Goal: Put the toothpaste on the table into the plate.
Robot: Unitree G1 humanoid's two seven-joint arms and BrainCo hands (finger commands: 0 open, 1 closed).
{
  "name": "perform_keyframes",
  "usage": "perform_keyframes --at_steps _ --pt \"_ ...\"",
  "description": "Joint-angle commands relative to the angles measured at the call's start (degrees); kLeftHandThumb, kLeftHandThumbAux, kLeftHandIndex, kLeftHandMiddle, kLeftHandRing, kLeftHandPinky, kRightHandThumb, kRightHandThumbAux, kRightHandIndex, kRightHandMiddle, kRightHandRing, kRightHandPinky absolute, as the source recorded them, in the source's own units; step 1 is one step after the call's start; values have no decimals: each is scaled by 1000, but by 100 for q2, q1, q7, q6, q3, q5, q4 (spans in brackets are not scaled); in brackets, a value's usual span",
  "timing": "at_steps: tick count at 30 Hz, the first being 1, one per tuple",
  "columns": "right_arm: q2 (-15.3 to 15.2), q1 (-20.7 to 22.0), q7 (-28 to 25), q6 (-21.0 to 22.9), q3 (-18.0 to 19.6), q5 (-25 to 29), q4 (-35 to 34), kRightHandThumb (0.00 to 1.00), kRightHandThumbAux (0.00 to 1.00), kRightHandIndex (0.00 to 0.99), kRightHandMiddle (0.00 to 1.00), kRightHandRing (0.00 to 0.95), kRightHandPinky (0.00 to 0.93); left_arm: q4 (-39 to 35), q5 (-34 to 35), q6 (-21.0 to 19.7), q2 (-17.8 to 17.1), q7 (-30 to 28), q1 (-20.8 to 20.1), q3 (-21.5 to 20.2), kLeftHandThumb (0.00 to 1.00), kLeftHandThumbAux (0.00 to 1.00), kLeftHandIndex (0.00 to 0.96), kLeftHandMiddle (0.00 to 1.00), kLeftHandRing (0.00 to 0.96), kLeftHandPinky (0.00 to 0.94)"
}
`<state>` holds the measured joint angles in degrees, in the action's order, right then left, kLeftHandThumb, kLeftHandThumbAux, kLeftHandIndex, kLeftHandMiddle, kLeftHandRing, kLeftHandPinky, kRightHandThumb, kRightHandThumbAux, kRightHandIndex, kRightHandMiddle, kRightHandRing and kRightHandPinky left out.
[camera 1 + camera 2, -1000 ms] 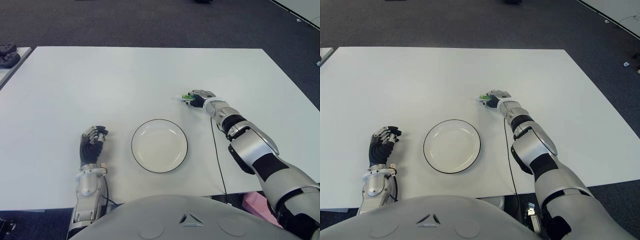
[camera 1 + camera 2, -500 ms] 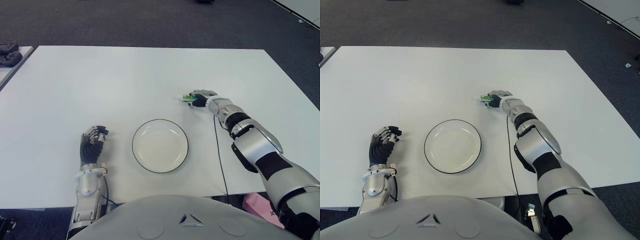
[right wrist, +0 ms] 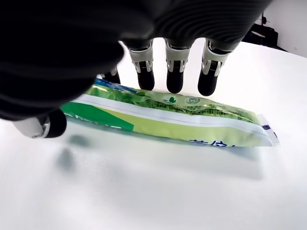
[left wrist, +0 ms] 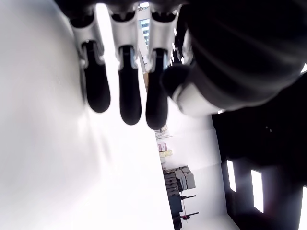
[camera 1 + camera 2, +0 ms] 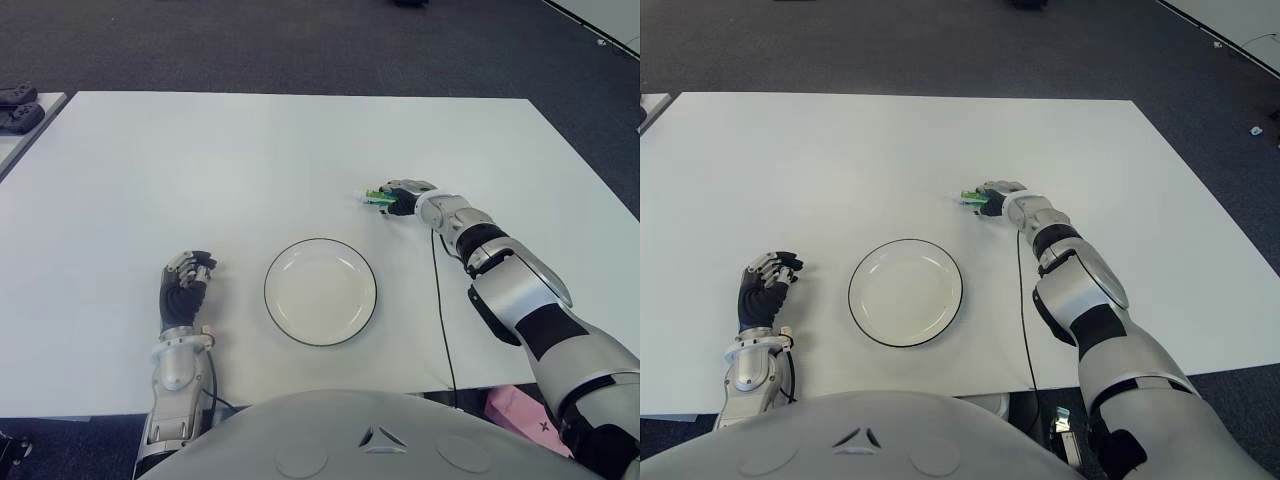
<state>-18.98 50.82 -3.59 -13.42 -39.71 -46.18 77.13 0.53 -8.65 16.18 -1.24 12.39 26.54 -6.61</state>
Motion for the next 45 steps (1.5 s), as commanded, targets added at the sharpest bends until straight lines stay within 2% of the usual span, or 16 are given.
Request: perform_keyframes --at_steps 1,17,25,27,30,36,37,38,39,41,42,45 --pt "5 -273 -212 -174 -136 -123 107 568 292 0 0 0 0 125 16 -38 32 30 3 -37 723 720 432 487 462 461" --pt "-83 -393 -62 -359 -470 -386 94 573 282 0 0 0 0 106 40 13 51 32 23 -61 718 719 432 491 475 477" --pt "10 -520 135 -218 -664 -558 154 582 310 0 0 0 0 105 69 29 57 -8 25 -80 719 718 434 494 481 484" --pt "127 -744 386 -38 -714 -608 200 578 331 0 0 0 0 108 71 35 59 -9 23 -88 719 718 434 492 484 486" --pt "242 -1003 691 172 -736 -632 256 571 368 0 0 0 62 99 67 46 66 -5 37 -91 718 718 434 491 482 481" --pt "330 -1048 956 417 -671 -571 285 608 449 2 28 37 128 70 73 35 73 2 65 -97 718 718 434 490 482 482" --pt "340 -1039 1011 442 -660 -561 282 625 456 43 71 83 152 62 70 31 75 9 71 -98 718 718 434 490 480 479" --pt "349 -1032 1051 461 -652 -555 280 671 464 151 174 191 226 56 67 27 77 13 74 -99 717 718 433 491 478 475" --pt "359 -1027 1092 480 -644 -548 278 701 468 222 240 260 274 48 61 24 80 20 79 -100 717 719 433 491 477 473" --pt "379 -1026 1155 507 -628 -533 275 735 473 309 311 331 327 34 43 21 88 35 87 -100 717 719 432 491 476 472" --pt "388 -1027 1184 518 -619 -525 274 732 554 352 346 360 353 27 34 20 92 43 92 -100 717 719 432 492 475 472" --pt "409 -1041 1264 543 -547 -456 272 730 652 405 405 408 397 -3 8 -11 107 65 105 -102 718 719 432 492 474 470"
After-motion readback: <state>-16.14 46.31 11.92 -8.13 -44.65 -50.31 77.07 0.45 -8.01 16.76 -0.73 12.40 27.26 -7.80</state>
